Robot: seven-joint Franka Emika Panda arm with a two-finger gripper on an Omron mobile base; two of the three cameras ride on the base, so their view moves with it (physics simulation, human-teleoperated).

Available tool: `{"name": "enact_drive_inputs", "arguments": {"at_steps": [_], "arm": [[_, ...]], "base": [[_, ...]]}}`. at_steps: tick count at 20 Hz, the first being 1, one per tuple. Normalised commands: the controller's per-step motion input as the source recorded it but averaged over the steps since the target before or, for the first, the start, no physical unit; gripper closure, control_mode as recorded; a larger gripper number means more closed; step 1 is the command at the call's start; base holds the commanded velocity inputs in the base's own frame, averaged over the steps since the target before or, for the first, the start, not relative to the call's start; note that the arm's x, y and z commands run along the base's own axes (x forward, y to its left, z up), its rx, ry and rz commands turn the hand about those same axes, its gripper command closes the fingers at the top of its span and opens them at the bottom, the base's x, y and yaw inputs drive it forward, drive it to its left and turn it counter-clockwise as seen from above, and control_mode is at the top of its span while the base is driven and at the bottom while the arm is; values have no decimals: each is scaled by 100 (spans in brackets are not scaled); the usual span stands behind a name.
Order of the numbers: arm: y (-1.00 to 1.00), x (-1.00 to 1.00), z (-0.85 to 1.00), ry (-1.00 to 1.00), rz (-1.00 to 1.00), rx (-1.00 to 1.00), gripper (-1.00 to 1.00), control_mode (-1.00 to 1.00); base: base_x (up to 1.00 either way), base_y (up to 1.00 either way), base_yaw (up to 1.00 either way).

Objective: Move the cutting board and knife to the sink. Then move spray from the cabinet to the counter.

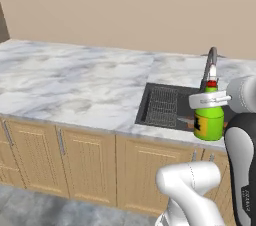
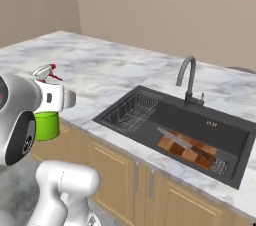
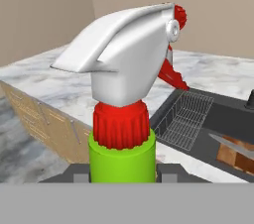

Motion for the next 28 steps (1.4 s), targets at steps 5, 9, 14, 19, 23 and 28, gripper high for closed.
{"name": "enact_drive_inputs", "arguments": {"at_steps": [5,9,14,19,23,28], "arm": [[0,0,0,0,0,0,100,100],[0,0,0,0,0,0,100,100],[0,0,0,0,0,0,100,100],[0,0,0,0,0,0,100,100],[0,0,0,0,0,0,100,100],[0,0,0,0,0,0,100,100]], "base": [[45,44,-41],[46,42,-45],[43,56,-32],[46,75,-12],[74,49,-7],[54,21,-3]]}}
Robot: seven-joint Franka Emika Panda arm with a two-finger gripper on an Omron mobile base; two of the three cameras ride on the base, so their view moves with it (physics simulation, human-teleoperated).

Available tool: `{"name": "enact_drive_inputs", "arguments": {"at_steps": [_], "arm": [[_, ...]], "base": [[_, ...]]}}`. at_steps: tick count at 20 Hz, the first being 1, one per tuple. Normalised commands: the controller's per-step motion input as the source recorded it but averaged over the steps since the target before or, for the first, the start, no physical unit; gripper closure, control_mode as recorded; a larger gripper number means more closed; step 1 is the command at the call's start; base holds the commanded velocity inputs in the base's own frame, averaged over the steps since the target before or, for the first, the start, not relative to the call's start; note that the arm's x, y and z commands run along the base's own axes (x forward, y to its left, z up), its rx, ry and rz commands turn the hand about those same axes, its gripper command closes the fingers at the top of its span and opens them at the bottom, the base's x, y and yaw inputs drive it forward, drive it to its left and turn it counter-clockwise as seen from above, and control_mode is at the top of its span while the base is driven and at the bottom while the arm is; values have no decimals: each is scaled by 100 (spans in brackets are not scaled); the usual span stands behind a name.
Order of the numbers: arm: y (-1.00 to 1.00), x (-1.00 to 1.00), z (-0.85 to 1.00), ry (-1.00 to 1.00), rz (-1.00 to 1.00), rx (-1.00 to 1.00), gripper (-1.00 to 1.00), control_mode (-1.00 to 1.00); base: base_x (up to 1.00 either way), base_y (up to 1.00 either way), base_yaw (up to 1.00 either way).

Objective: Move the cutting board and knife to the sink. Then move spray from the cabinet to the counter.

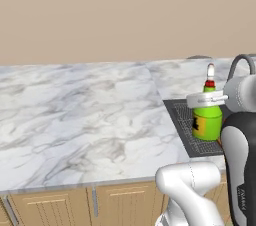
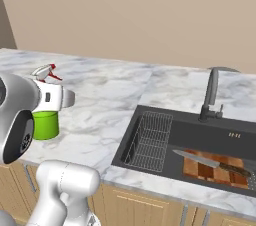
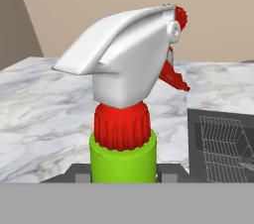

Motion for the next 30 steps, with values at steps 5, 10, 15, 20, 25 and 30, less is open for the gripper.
{"name": "enact_drive_inputs", "arguments": {"at_steps": [5,10,15,20,25,30], "arm": [[0,0,0,0,0,0,100,100],[0,0,0,0,0,0,100,100],[0,0,0,0,0,0,100,100],[-3,14,-8,0,3,-1,100,-100],[-14,43,-25,-3,19,0,100,-100],[0,37,-44,-11,28,0,100,-100]], "base": [[3,1,0],[0,0,0],[2,1,0],[9,-1,5],[0,0,0],[0,0,0]]}}
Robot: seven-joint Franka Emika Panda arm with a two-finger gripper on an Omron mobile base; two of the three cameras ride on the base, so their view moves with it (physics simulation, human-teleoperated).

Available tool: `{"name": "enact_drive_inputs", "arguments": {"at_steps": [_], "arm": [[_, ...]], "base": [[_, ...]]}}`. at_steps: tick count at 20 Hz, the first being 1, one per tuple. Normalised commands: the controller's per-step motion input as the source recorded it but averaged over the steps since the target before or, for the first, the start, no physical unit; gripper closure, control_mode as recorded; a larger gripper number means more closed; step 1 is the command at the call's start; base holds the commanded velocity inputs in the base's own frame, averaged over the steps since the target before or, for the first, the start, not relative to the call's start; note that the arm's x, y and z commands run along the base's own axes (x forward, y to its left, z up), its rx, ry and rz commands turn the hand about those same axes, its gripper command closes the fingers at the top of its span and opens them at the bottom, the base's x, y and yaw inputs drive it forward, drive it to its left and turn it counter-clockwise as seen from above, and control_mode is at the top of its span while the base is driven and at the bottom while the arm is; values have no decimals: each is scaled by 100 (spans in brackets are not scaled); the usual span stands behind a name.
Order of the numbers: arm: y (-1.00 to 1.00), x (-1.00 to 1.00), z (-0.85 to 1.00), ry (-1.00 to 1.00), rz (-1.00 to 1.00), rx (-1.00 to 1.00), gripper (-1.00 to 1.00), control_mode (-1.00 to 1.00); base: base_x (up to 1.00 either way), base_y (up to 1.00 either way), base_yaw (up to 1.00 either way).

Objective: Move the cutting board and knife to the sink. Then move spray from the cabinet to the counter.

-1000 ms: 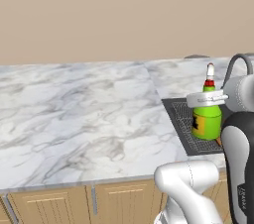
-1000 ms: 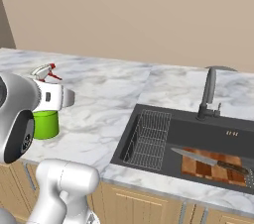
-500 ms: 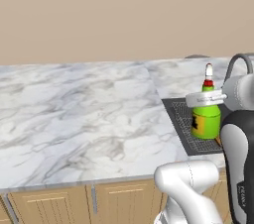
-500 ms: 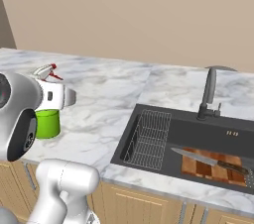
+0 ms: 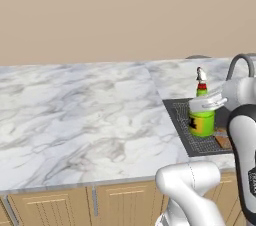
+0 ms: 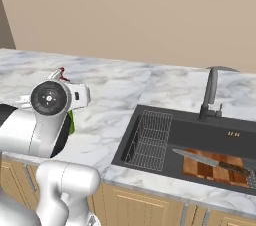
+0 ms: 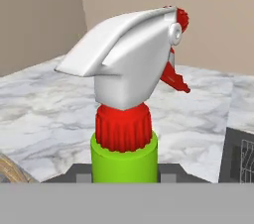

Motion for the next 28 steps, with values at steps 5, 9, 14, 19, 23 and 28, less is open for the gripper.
{"name": "enact_drive_inputs", "arguments": {"at_steps": [5,9,14,19,23,28], "arm": [[7,38,-46,-5,32,0,100,-100],[2,46,-46,0,29,0,100,-100],[14,49,-53,-3,22,0,100,-100],[13,37,-55,-12,17,0,100,-100],[11,46,-50,-8,7,2,100,-100],[18,48,-44,-3,1,1,100,-100]], "base": [[0,0,0],[0,0,0],[0,0,0],[0,0,0],[0,0,0],[0,0,0]]}}
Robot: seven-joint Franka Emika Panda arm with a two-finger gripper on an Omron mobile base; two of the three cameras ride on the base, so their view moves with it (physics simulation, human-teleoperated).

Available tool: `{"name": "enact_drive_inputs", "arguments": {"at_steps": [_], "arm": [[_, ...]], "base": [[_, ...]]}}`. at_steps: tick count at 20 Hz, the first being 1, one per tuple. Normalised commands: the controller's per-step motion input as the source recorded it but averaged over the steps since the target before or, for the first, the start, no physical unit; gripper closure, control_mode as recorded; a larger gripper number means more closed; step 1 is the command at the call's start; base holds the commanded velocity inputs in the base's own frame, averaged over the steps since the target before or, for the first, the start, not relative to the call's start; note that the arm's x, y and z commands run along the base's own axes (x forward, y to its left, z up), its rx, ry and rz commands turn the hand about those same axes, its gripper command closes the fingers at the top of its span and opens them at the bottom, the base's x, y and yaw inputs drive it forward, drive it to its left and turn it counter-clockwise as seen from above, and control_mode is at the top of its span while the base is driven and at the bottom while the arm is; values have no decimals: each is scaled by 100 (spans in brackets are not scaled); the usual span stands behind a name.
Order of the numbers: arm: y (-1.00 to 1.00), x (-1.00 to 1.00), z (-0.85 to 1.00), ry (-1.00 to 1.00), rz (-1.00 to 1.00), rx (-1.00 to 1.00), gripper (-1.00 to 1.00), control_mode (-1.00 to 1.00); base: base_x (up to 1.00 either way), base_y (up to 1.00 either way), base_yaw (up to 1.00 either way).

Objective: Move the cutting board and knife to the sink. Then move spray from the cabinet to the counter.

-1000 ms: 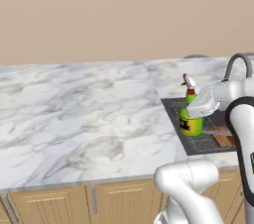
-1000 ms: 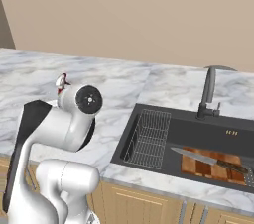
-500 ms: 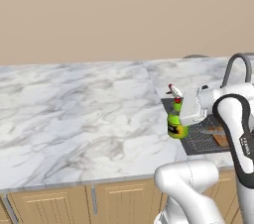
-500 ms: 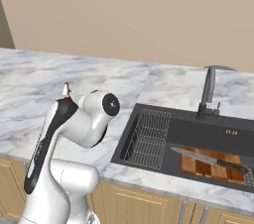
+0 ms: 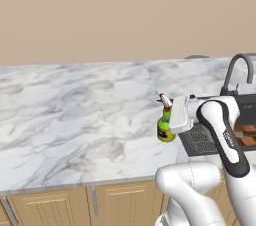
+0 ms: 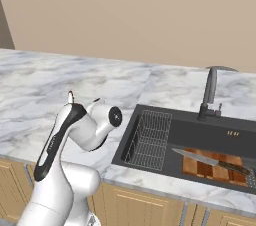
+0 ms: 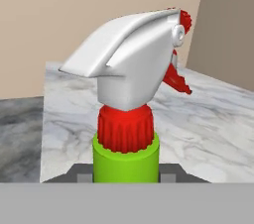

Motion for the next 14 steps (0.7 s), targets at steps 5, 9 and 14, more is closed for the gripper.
{"name": "enact_drive_inputs", "arguments": {"at_steps": [5,9,14], "arm": [[4,49,-43,0,1,2,100,-100],[2,43,-49,0,4,2,100,-100],[1,35,-49,0,7,2,100,-100]], "base": [[0,0,0],[0,0,0],[0,0,0]]}}
